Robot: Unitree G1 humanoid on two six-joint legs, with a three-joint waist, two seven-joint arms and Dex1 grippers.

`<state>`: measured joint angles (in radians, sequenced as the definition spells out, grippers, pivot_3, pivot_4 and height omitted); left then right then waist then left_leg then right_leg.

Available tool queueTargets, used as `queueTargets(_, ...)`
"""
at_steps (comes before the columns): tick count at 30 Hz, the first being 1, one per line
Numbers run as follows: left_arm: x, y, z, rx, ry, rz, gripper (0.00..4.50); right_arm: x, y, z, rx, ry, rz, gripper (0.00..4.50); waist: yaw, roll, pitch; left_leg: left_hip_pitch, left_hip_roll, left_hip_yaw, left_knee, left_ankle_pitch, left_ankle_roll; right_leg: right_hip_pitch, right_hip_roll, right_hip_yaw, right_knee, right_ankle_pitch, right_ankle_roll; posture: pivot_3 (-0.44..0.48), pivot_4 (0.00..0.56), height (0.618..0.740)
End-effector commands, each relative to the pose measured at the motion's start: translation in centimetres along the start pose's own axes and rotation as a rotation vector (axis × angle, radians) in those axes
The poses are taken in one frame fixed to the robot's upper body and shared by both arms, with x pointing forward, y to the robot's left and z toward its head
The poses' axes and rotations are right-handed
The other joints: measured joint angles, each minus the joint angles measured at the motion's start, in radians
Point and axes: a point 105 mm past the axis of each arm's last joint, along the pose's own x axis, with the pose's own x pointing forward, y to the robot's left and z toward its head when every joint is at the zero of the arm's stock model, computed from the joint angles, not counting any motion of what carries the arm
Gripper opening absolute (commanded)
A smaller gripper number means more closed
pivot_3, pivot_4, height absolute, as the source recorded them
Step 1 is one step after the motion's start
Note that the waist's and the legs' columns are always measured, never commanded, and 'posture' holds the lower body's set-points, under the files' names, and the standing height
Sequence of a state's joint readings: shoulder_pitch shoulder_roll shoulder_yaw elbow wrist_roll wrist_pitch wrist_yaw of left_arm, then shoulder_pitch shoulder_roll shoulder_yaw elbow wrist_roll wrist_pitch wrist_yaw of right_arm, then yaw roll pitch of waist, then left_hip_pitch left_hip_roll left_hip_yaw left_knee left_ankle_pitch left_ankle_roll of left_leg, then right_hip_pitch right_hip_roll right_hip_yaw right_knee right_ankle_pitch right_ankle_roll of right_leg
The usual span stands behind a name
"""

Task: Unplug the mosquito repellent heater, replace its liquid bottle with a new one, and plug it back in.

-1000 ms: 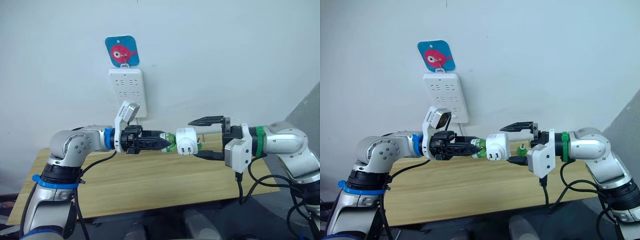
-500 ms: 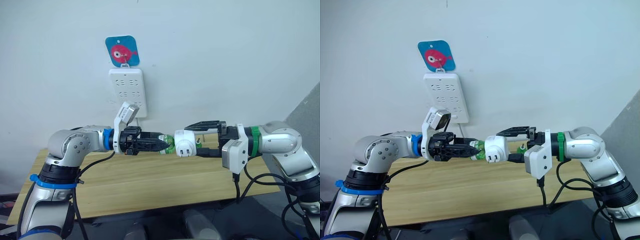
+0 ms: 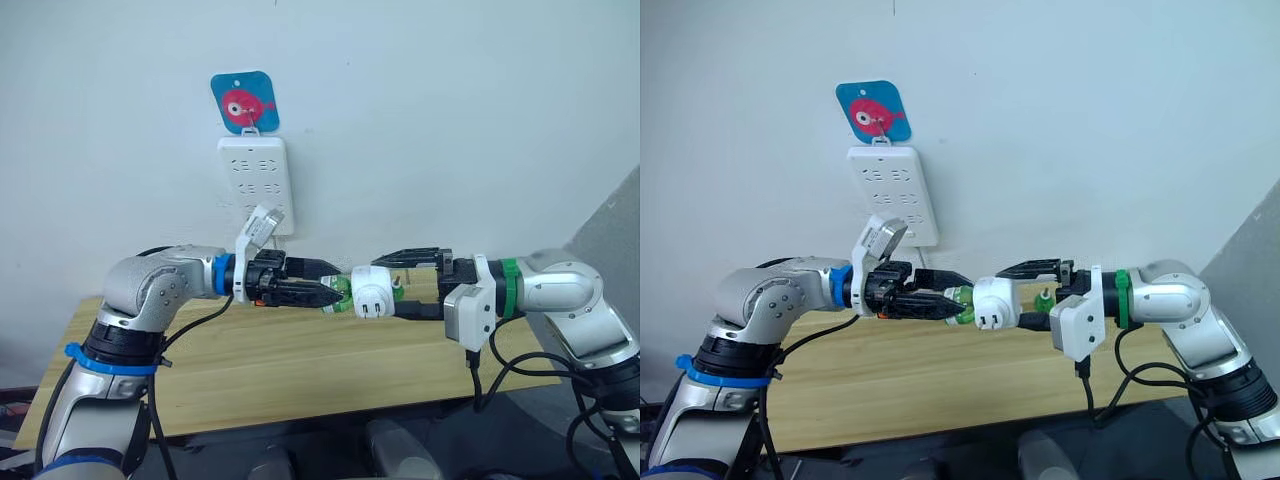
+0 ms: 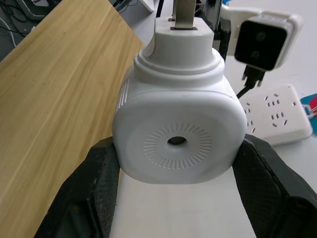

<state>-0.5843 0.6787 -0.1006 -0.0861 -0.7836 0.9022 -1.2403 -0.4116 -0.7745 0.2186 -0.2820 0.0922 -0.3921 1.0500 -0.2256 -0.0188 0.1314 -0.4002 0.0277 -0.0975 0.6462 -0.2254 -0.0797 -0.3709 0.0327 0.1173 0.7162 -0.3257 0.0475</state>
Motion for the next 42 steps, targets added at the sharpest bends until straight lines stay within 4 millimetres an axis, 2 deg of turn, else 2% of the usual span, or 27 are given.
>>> queueTargets(1,-1.1,0.7,0.2,0.198,0.078,0.095,3.9,-0.4,-0.5,1.0,0.017,-0.01,-0.001,2.9,0.001,0.0,0.0,0.0,0.0,0.0,0.0,0.0,0.0,0.0,0.0,0.0,0.0,0.0,0.0,-0.236,0.061,0.724)
queueTargets(5,-1.8,0.9,0.5,0.355,0.119,0.134,3.9,-0.8,0.2,0.4,0.19,0.051,0.029,2.9,0.002,0.0,0.0,0.0,0.0,0.0,0.0,0.0,0.0,0.0,0.0,0.0,0.0,0.0,0.0,-0.236,0.063,0.724)
queueTargets(9,-2.5,0.7,-0.7,0.469,0.218,0.137,3.9,-1.2,0.8,-0.1,0.394,0.127,0.049,2.9,0.002,0.0,0.0,0.0,0.0,0.001,-0.001,0.0,0.0,0.0,0.0,0.001,0.0,0.0,0.0,-0.235,0.065,0.724)
queueTargets(12,-2.4,0.5,-1.7,0.461,0.236,0.125,3.9,-1.4,0.7,-0.9,0.56,0.224,0.034,2.9,0.003,0.0,0.0,0.0,0.0,0.001,-0.001,0.0,0.0,-0.001,0.0,0.001,0.0,-0.001,0.0,-0.234,0.066,0.724)
queueTargets(17,-0.7,0.5,-3.0,0.407,0.23,0.125,3.9,-1.5,-0.1,-1.3,0.727,0.326,0.033,2.9,0.003,0.0,0.0,0.0,0.0,0.002,-0.001,0.0,0.0,-0.001,0.0,0.002,0.0,-0.001,0.0,-0.24,0.069,0.724)
queueTargets(22,0.8,1.2,-3.2,0.401,0.225,0.13,3.9,-1.3,0.0,-0.9,0.783,0.352,0.057,2.9,0.005,0.0,0.0,-0.001,0.0,0.001,-0.001,0.0,0.0,-0.002,0.0,0.001,-0.001,-0.001,0.0,-0.239,0.068,0.724)
queueTargets(27,0.8,2.5,-2.3,0.423,0.215,0.161,3.9,-1.2,0.8,-0.9,0.823,0.377,0.089,2.9,0.002,0.0,0.0,-0.001,0.0,0.002,-0.001,0.0,0.0,-0.002,0.0,0.001,-0.001,-0.001,0.0,-0.248,0.067,0.724)
queueTargets(34,2.6,1.5,-2.5,0.414,0.239,0.052,3.9,-1.0,1.5,-0.7,0.861,0.385,0.117,2.9,-0.002,0.0,0.0,-0.001,0.0,0.002,-0.001,0.0,0.0,-0.002,0.0,0.002,-0.002,-0.001,0.0,-0.246,0.062,0.724)
queueTargets(42,3.3,1.9,-2.1,0.393,0.248,0.025,3.9,-0.7,1.5,-0.3,0.844,0.371,0.143,2.9,-0.008,0.0,0.0,-0.001,0.0,0.002,-0.001,0.0,0.0,-0.002,0.0,0.002,-0.002,-0.001,0.001,-0.255,0.056,0.724)
